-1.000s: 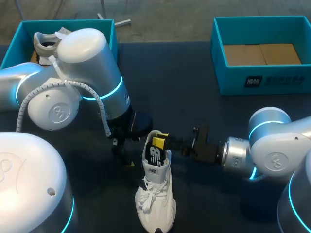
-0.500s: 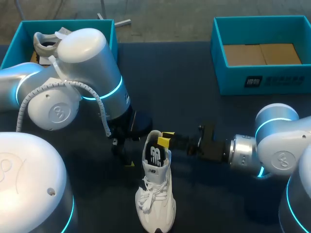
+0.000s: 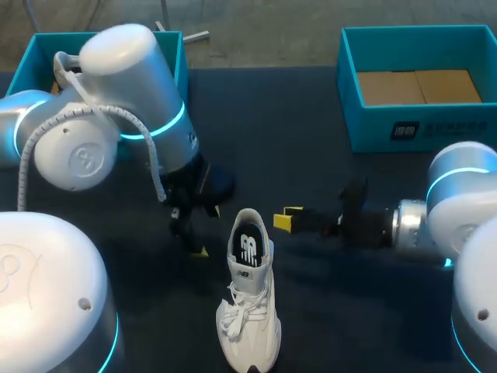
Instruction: Take the shoe out of the shoebox, open the shoe tongue, remove and reinsert the insole, then place the shoe into the shoebox
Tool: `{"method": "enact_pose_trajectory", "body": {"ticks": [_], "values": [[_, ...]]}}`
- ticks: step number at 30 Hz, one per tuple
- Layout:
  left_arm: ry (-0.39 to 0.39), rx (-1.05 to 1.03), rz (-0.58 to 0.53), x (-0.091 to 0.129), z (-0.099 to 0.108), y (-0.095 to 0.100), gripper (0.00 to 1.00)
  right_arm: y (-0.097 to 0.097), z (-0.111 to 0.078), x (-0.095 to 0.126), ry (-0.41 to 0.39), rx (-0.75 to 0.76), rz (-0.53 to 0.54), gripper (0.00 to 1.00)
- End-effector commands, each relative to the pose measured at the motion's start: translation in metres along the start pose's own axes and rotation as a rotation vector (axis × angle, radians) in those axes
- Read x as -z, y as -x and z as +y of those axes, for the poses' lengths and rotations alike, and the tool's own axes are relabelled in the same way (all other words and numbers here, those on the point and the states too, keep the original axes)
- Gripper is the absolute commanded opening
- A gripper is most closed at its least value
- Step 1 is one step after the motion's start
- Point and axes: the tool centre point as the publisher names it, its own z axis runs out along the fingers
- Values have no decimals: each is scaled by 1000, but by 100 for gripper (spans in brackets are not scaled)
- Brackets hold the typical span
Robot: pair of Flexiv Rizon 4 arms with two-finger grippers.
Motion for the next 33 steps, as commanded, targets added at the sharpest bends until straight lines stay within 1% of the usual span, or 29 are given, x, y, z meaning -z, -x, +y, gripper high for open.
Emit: {"method": "enact_pose_trajectory", "body": {"ticks": [1,4,6,7,8,9,10,11,14,19,23,33], "values": [[1,-10,-8,16,10,-4,100,-8,14,16,-85,-20,-71,50],[9,-14,-15,22,15,-1,100,-8,16,21,-122,-42,-101,46],[10,-14,-18,27,20,1,100,-7,18,25,-149,-54,-128,40],[9,-14,-18,30,22,1,100,-7,19,26,-158,-59,-129,36],[6,-13,-19,32,24,2,100,-7,21,28,-167,-62,-140,28],[3,-14,-19,35,26,3,100,-7,22,30,-176,-67,-153,15],[-11,-17,-14,38,28,4,100,-7,23,31,-187,-73,-161,5],[-18,-19,-10,41,30,5,100,-7,24,32,-196,-78,-174,0],[-33,-53,-1,51,37,6,100,-7,27,37,-220,-98,-203,0],[-41,-166,12,67,51,8,100,-6,29,45,-282,-153,-247,0],[-36,-315,54,78,68,13,100,-6,29,47,-289,-163,-247,0],[-36,-315,54,78,68,13,100,-6,29,47,-289,-163,-247,0]]}}
